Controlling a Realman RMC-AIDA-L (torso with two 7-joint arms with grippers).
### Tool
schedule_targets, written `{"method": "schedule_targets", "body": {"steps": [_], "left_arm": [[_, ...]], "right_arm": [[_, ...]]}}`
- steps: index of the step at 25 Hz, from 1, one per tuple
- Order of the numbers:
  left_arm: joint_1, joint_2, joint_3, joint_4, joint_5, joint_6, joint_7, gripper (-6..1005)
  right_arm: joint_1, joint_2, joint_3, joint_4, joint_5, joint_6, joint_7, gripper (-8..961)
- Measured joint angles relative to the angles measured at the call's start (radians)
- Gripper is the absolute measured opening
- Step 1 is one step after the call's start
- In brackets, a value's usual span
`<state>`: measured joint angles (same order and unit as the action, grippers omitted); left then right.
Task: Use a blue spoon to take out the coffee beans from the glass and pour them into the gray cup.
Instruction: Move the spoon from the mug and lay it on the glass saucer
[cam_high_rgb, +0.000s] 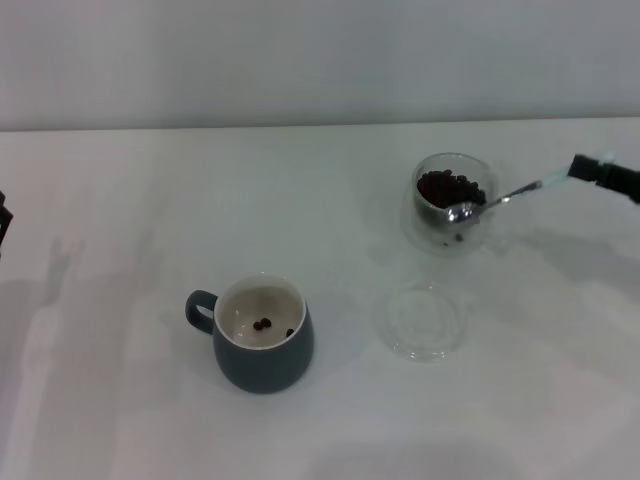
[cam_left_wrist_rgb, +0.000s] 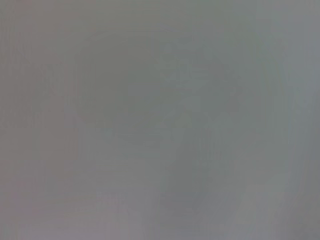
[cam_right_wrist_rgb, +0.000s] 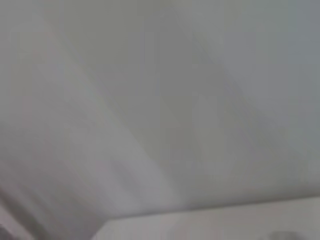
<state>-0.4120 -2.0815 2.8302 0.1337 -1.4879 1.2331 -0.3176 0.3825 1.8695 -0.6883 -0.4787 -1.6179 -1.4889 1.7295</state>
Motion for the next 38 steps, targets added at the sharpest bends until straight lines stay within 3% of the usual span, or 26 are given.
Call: {"method": "schedule_targets", "body": {"steps": [11,20,29,38], "left_arm": [[-0.002,0.0,-0.001,-0.004,0.0,-0.002,-0.001,789],[-0.008,0.003,-0.007,-0.007,0.0,-0.004,0.001,789],[-0.016,0.003,-0.008,-0.007,-0.001,-0.004,0.002,790],[-0.012,0.0,-0.008,-0.005,0.0,-0.003,0.001,790]], "right_arm": [[0.016,0.008,-0.013,0.0,-0.149,-0.026,0.016,224],[0.026,0.033,-0.02,0.004,-0.231,0.031,0.018,226],[0.046,0.077,-0.061,0.015,-0.263,0.077,0.021,229],[0.049,0.098,-0.08,0.014,-0.274,0.127,0.013,232]]}}
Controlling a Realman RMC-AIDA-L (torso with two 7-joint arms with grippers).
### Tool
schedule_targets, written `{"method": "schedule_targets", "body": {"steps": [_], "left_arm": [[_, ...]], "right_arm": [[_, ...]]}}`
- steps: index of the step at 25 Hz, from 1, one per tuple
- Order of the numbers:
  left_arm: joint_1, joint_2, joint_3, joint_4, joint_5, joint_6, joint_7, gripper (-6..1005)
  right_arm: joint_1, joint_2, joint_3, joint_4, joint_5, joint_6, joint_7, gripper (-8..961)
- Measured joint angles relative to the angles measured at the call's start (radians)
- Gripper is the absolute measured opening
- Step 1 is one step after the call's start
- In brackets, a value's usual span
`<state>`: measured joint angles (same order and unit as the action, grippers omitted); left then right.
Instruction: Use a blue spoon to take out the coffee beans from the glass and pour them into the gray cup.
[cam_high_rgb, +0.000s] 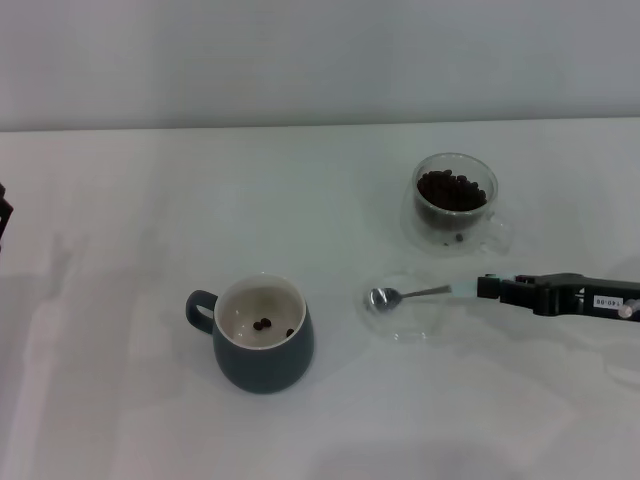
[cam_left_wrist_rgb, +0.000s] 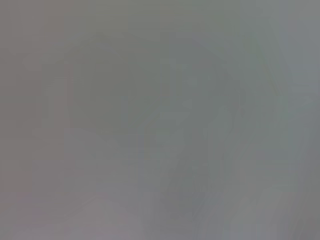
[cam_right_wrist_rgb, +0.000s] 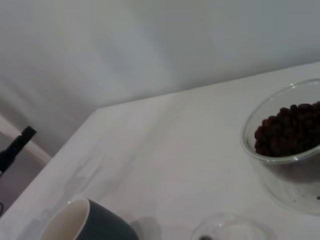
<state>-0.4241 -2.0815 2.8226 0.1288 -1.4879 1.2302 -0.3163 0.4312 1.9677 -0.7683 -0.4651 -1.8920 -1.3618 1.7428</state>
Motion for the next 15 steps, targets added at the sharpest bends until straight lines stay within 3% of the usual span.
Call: {"method": "schedule_targets", "body": {"steps": [10,15], "left_arm": [[0.004,0.0,0.002,0.0,0.0,0.003,-0.002,791],[0.005,0.0,0.001,-0.001,0.0,0.003,-0.002,791]], "right_arm": [[-0.018,0.002,0.01,-0.01,0.009,0.015,-0.044,239],[-0.039,0.01,0.102,-0.012,0.041,-0.009,-0.187,280]]}}
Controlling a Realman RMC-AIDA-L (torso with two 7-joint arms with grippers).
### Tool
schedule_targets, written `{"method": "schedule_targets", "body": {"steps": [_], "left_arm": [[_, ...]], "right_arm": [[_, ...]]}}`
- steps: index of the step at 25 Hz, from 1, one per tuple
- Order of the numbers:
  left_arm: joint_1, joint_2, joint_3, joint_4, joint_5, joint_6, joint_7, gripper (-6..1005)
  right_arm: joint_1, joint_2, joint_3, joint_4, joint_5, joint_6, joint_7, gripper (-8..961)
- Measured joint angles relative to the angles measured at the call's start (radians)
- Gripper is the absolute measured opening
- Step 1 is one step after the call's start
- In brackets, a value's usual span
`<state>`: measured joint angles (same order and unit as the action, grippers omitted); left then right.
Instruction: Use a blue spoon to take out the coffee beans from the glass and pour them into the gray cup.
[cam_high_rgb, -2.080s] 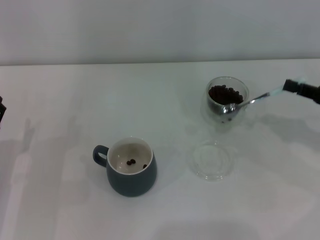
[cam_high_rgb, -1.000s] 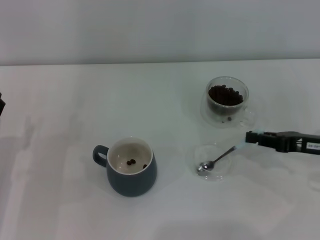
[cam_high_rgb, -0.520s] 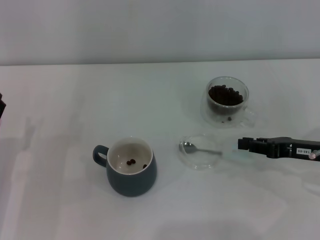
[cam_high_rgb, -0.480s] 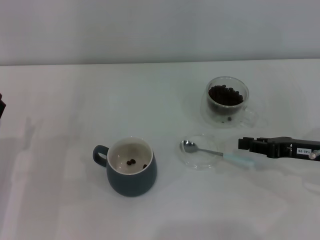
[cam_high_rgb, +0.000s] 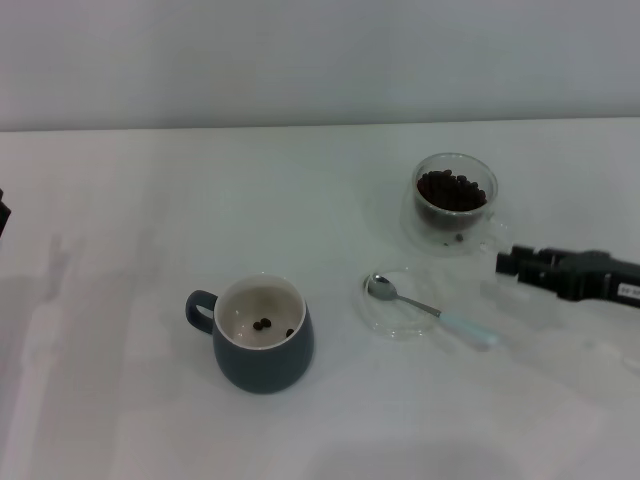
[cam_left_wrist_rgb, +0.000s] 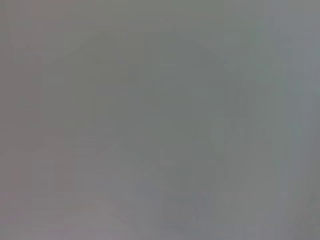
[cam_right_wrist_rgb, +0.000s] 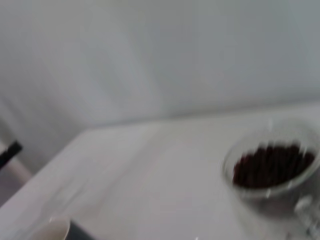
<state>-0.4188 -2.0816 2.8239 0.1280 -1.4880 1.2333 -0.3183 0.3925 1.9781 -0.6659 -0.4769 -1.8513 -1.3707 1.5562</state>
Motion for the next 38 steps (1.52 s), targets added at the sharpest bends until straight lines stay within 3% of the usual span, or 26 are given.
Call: {"method": "schedule_targets", "body": {"steps": [5,11,15,17,22,31,36,38], "left_arm": [[-0.001,0.001,0.0,-0.001,0.0,-0.002,-0.002,792],[-0.004,0.001,-0.001,-0.001,-0.003,-0.004,0.004,792],[-0.003,-0.001,-0.002,0.004,-0.006,0.002,0.046,792],[-0.003,-0.002,-0.003,0.007,-0.008,0.004,0.062,793],[-0.003,-0.003,-0.004,0.009,-0.008,0.004,0.065,794],[-0.004,-0.005,-0.004,0.041,-0.007,0.001,0.068,797],[0.009,-0.005,0.005,0.061,0.0,0.019,0.119,798],[0.015,-0.005,0.007,0.077,0.004,0.03,0.132,861]], "right_arm": [[-0.05,0.028,0.13,0.027,0.201,-0.012,-0.279,404],[-0.061,0.03,0.25,0.248,0.573,-0.002,-0.816,679],[-0.047,0.032,0.273,0.396,0.815,-0.027,-1.206,834],[-0.042,0.033,0.274,0.44,0.884,-0.039,-1.336,843],[-0.037,0.034,0.277,0.465,0.93,-0.032,-1.413,864],[0.003,0.033,0.283,0.44,0.964,0.16,-1.433,874],[0.019,0.033,0.294,0.435,0.971,0.189,-1.441,874],[0.019,0.033,0.293,0.435,0.972,0.188,-1.441,874]]}}
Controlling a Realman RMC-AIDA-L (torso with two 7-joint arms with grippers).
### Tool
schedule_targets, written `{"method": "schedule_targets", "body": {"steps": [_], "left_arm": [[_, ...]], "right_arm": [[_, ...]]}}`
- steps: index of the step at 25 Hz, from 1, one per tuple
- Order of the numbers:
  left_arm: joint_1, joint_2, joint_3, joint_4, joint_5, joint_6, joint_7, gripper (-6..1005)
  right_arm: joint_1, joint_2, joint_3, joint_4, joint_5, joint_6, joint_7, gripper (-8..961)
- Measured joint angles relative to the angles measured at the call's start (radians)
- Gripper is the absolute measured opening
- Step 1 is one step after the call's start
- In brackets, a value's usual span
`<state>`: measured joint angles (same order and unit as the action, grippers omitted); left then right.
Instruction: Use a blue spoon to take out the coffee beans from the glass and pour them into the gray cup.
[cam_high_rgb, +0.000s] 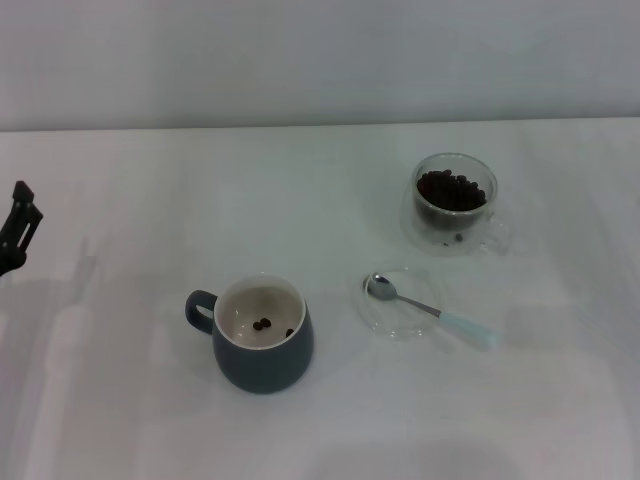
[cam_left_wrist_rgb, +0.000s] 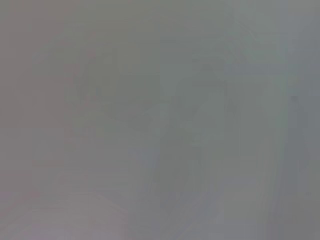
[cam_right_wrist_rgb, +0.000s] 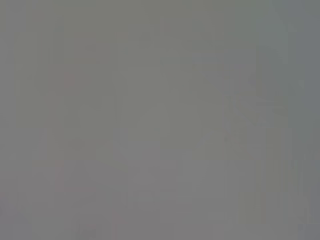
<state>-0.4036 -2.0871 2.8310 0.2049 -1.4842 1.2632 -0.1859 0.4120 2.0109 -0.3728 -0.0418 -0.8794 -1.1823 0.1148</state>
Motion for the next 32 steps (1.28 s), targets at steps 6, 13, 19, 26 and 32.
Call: {"method": "schedule_targets", "body": {"steps": [6,13,19,26,32], "left_arm": [[0.016,-0.001,0.001,0.01,0.007,0.028,0.002,892],[0.023,0.0,0.001,0.023,0.009,0.03,0.003,893],[0.023,0.0,0.001,0.024,0.01,0.028,0.003,892],[0.035,-0.001,0.001,0.037,0.01,0.028,-0.004,892],[0.037,-0.001,0.001,0.057,0.008,0.026,-0.006,892]], "right_arm": [[0.002,0.0,-0.01,0.007,-0.004,-0.002,-0.001,874],[-0.005,0.0,-0.012,0.012,-0.006,-0.004,-0.002,874],[0.006,0.002,-0.013,0.029,-0.007,-0.004,-0.002,874],[0.015,0.003,-0.014,0.039,-0.006,0.0,-0.001,874],[0.021,0.003,-0.01,0.039,-0.003,-0.004,0.003,874]]}}
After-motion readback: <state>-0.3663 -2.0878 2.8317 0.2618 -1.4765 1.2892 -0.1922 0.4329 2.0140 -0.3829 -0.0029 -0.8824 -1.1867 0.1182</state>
